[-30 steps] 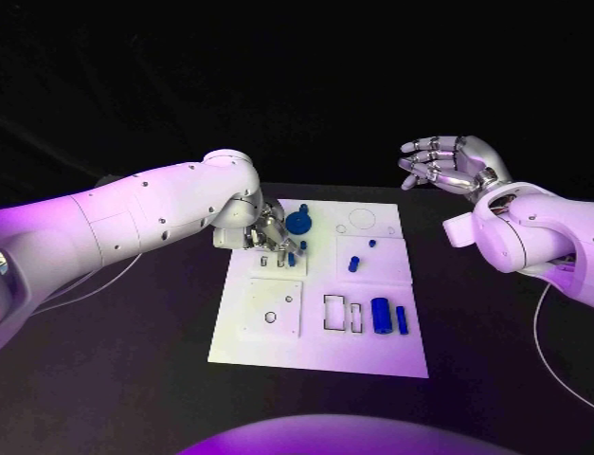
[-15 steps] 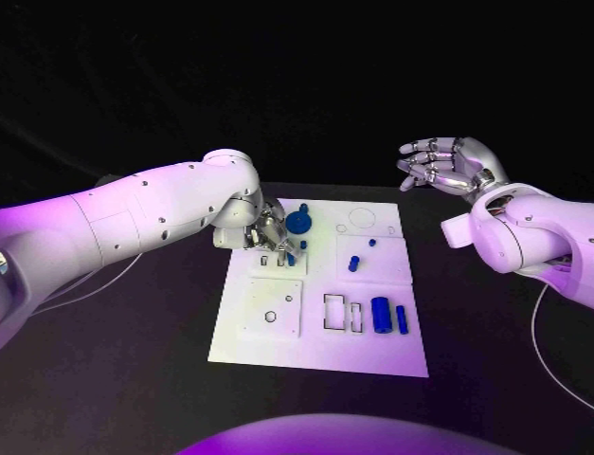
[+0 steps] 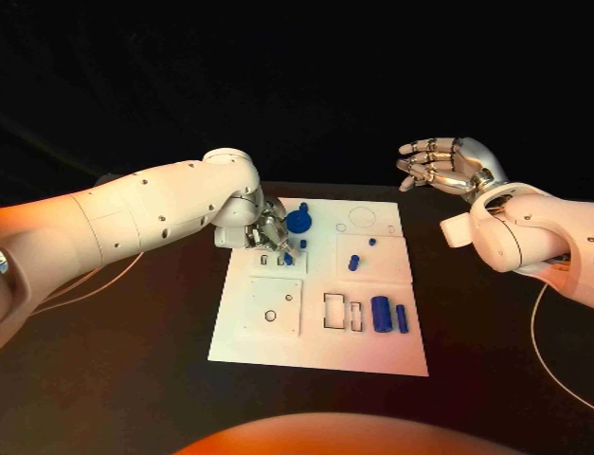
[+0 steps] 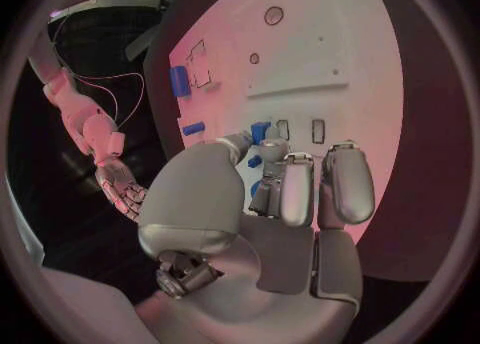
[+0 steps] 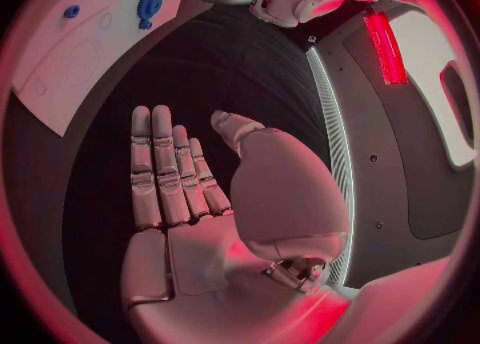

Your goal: Assemble the parts on the task board

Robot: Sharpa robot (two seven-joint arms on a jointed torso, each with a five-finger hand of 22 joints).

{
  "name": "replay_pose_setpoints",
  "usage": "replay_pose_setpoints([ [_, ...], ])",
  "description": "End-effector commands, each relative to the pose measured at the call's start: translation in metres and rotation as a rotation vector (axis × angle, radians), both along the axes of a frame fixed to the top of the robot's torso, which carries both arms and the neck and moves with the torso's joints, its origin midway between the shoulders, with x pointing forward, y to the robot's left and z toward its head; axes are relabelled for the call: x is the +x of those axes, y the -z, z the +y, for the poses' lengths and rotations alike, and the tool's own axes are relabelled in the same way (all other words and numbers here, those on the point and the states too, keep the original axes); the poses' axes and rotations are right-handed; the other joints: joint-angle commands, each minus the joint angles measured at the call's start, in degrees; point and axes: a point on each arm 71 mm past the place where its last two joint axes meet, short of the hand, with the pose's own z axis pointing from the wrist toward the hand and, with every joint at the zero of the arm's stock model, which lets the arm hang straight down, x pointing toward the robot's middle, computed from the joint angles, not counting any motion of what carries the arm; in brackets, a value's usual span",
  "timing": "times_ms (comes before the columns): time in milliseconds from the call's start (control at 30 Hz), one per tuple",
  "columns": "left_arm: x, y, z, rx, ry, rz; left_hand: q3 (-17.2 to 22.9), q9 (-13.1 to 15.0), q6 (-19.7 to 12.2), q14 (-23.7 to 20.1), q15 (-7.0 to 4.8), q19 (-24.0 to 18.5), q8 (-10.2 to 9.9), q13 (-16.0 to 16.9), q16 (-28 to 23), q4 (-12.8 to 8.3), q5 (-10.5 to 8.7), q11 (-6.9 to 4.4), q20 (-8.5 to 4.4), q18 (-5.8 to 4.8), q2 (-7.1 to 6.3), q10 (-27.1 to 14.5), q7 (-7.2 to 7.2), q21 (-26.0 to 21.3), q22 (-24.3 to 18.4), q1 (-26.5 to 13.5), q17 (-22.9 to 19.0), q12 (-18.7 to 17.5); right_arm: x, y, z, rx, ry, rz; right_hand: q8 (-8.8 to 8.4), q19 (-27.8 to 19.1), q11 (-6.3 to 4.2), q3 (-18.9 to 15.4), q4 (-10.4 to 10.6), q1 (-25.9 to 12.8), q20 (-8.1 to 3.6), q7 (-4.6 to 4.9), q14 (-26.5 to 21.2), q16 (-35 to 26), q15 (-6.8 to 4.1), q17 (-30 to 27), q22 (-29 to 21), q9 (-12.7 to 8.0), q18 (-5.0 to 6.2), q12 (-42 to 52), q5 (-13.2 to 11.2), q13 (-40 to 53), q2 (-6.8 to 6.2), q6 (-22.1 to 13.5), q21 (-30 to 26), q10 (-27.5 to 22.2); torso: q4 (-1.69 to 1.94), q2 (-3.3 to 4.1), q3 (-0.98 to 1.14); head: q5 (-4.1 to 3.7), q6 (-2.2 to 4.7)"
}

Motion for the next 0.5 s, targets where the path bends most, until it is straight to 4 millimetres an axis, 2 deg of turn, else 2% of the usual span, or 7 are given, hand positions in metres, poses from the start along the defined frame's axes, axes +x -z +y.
replay_pose_setpoints([
  [33, -0.0008, 0.0001, -0.0038, -0.027, 0.007, 0.006, 3.72, 0.35, -0.27, 1.69, -0.23, -0.41, 0.0, -0.16, -0.23, -1.29, -0.09, -0.1, 0.1, -0.9, -0.57, -0.36, -0.07, 0.19, 0.01, 1.37, 0.68, -0.29, 0.0001, 0.0008, 0.0008, -0.003, -0.004, 0.006, 0.26, 0.32, 0.35, -0.36, 0.11, -0.01, -0.07, 4.03, 0.43, -0.21, 0.0, -0.07, -0.05, -0.05, 0.62, -0.24, 0.3, -0.05, 0.4, -0.11, -0.38, 0.21, -0.01, 0.01, 0.02, 0.12, -0.03],
  [67, -0.0008, 0.0001, -0.0039, -0.029, 0.007, 0.006, 5.06, 0.47, -0.21, 1.7, -0.19, -0.39, 0.11, -0.12, -0.23, -1.55, -0.11, -0.09, 0.04, -0.9, -0.9, -0.25, 0.0, 0.22, 0.1, 1.24, 0.72, -0.24, 0.0002, 0.0009, 0.0008, -0.003, -0.004, 0.007, 0.26, 0.32, 0.35, -0.36, 0.11, -0.01, -0.07, 4.03, 0.43, -0.21, 0.0, -0.07, -0.05, -0.05, 0.62, -0.24, 0.3, -0.05, 0.4, -0.11, -0.38, 0.21, -0.03, 0.0, 0.02, 0.12, -0.06],
  [167, -0.0009, -0.0001, -0.004, -0.034, 0.007, 0.004, 10.66, 1.25, -0.4, 1.76, -0.33, -0.39, 0.85, -0.3, -0.25, -4.36, -0.06, -0.18, -0.03, -0.92, -1.67, -0.1, -0.1, 0.29, 0.26, 1.95, 0.86, -0.38, 0.0003, 0.0012, 0.0009, -0.004, -0.005, 0.008, 0.27, 0.35, 0.34, -0.38, 0.11, -0.04, -0.07, 4.03, 0.44, -0.23, 0.0, -0.08, -0.07, -0.05, 0.61, -0.24, 0.32, -0.09, 0.39, -0.1, -0.4, 0.22, -0.06, -0.02, 0.02, 0.11, -0.03],
  [267, -0.0009, -0.0004, -0.0035, -0.043, 0.004, 0.001, 17.93, 3.5, -1.05, 1.92, -0.28, -0.33, 3.02, -0.29, -0.16, -8.41, -0.08, -0.12, 0.08, -0.98, -2.57, 0.6, 0.06, 0.43, 0.57, 0.56, 1.22, -0.33, 0.0004, 0.0016, 0.001, -0.004, -0.005, 0.01, 0.27, 0.35, 0.34, -0.38, 0.11, -0.04, -0.07, 4.03, 0.44, -0.23, 0.0, -0.08, -0.07, -0.05, 0.61, -0.24, 0.32, -0.09, 0.39, -0.1, -0.4, 0.22, -0.06, 0.0, 0.01, 0.09, -0.09],
  [433, -0.0014, -0.0014, -0.0012, -0.06, -0.01, -0.009, 20.38, 4.52, -1.22, 2.05, -0.3, -0.22, 3.91, -0.11, -0.04, -10.07, -0.08, -0.2, 0.13, -1.03, -2.78, 1.08, -0.01, 0.59, 0.91, -0.87, 1.51, -0.04, 0.0005, 0.0026, 0.001, -0.005, -0.007, 0.014, 0.27, 0.37, 0.35, -0.45, 0.13, -0.11, -0.07, 4.04, 0.45, -0.3, 0.01, -0.09, -0.14, -0.07, 0.6, -0.24, 0.35, -0.17, 0.35, -0.12, -0.45, 0.21, -0.02, 0.01, 0.01, 0.15, -0.05],
  [500, -0.0026, -0.0021, 0.0003, -0.071, -0.016, -0.014, 22.19, 5.24, -0.97, 2.14, -0.37, -0.16, 4.69, -0.26, 0.01, -11.29, 1.28, -0.3, 0.11, -1.04, -3.3, 1.23, -0.08, 0.67, 1.08, -2.06, 1.66, -0.05, 0.0006, 0.0031, 0.0005, -0.005, -0.007, 0.015, 0.28, 0.4, 0.39, -0.62, 0.24, -0.34, -0.04, 4.06, 0.44, -0.5, 0.06, -0.13, -0.32, -0.12, 0.57, -0.27, 0.39, -0.4, 0.35, -0.18, -0.61, 0.15, 0.03, -0.01, 0.05, 0.18, -0.06],
])
